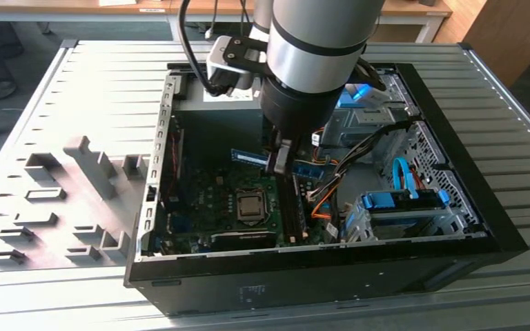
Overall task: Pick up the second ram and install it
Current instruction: 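Insert the second ram into the second slot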
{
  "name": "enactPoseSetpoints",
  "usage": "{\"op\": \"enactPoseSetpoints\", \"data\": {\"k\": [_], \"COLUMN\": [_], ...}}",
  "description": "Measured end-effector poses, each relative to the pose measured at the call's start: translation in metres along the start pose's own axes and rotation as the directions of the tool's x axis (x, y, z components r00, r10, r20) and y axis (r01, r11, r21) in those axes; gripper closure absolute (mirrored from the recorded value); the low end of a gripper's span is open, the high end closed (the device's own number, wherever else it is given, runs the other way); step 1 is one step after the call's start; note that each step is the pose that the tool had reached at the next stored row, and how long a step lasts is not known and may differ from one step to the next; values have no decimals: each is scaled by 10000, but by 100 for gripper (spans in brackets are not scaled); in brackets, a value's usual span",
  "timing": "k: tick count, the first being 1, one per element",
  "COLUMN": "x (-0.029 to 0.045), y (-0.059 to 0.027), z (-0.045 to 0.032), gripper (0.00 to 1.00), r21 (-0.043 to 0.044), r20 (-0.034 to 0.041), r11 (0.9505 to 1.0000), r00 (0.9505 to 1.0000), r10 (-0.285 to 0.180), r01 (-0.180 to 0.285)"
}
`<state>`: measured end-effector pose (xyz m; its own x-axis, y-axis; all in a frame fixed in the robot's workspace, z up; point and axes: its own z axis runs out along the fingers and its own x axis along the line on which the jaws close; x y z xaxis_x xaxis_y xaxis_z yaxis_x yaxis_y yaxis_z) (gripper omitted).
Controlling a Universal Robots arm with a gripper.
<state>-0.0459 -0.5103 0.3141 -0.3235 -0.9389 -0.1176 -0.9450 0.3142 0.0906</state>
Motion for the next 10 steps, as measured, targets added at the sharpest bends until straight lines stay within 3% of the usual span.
{"op": "enactPoseSetpoints", "data": {"k": [10], "x": [0], "y": [0], "z": [2], "gripper": [86], "r21": [77], "r20": [64], "r11": [9978], "r00": [9978], "r10": [663], "r01": [-663]}}
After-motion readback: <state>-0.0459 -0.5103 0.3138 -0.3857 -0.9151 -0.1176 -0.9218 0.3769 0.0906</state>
